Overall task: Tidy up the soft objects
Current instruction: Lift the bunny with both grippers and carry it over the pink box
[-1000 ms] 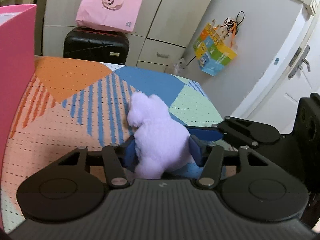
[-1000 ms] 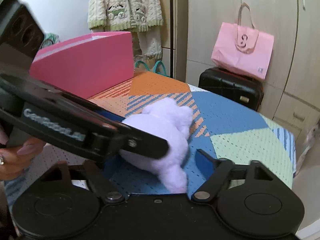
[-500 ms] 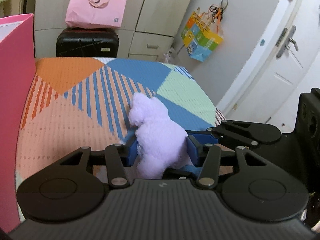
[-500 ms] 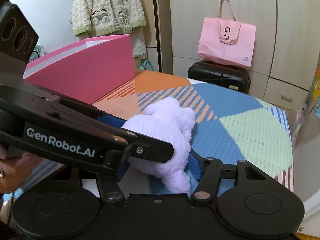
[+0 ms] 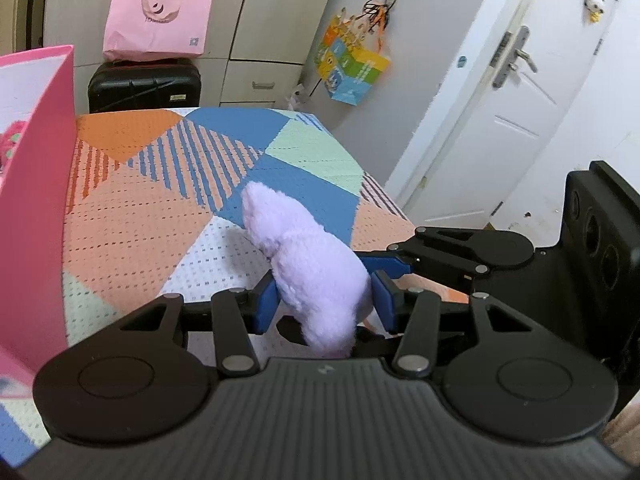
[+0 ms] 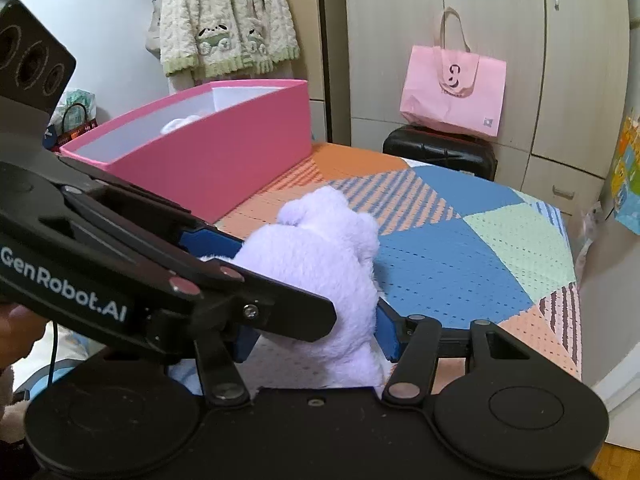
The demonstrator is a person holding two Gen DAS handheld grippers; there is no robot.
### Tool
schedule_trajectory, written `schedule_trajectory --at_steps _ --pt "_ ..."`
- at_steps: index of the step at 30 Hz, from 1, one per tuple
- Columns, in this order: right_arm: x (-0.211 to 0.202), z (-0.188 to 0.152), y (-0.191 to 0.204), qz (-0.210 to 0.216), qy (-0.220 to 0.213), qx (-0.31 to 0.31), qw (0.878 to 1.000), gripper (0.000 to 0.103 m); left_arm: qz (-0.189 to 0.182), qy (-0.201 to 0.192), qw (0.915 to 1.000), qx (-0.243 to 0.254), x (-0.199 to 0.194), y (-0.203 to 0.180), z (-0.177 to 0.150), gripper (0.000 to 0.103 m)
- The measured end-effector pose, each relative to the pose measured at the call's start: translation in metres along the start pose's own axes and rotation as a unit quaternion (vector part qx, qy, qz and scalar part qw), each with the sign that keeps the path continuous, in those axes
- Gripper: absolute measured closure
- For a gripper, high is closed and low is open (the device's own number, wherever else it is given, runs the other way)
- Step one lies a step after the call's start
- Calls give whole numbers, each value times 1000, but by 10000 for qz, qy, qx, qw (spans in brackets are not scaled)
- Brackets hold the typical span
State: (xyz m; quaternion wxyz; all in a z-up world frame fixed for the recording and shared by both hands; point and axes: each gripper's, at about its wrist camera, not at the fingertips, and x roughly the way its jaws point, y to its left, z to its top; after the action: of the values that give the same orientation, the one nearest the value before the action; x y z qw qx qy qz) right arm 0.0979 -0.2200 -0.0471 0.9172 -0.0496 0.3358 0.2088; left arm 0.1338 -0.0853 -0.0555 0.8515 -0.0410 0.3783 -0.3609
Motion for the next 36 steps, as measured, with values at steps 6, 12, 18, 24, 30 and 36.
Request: schedule_trajectory --at_steps 6,12,18,24,30,36 --pt "-21 -2 28 -8 -75 -141 9999 40 -133 10 9998 174 -33 -5 -11 55" --pt "-36 3 58 140 -196 -206 9995 41 -66 75 9991 414 -69 -6 -19 55" --pt "-45 20 92 288 -340 -450 9980 41 58 80 9982 594 -110 -1 -20 55" --pt "-42 47 118 297 -606 -700 9953 41 340 -274 9963 735 -143 11 -14 55" --pt "-20 73 135 406 -864 -966 9907 40 628 -580 9939 703 -160 37 -3 55" --pt "8 96 146 392 -942 -1240 9870 40 680 -643 9945 474 -159 76 12 55"
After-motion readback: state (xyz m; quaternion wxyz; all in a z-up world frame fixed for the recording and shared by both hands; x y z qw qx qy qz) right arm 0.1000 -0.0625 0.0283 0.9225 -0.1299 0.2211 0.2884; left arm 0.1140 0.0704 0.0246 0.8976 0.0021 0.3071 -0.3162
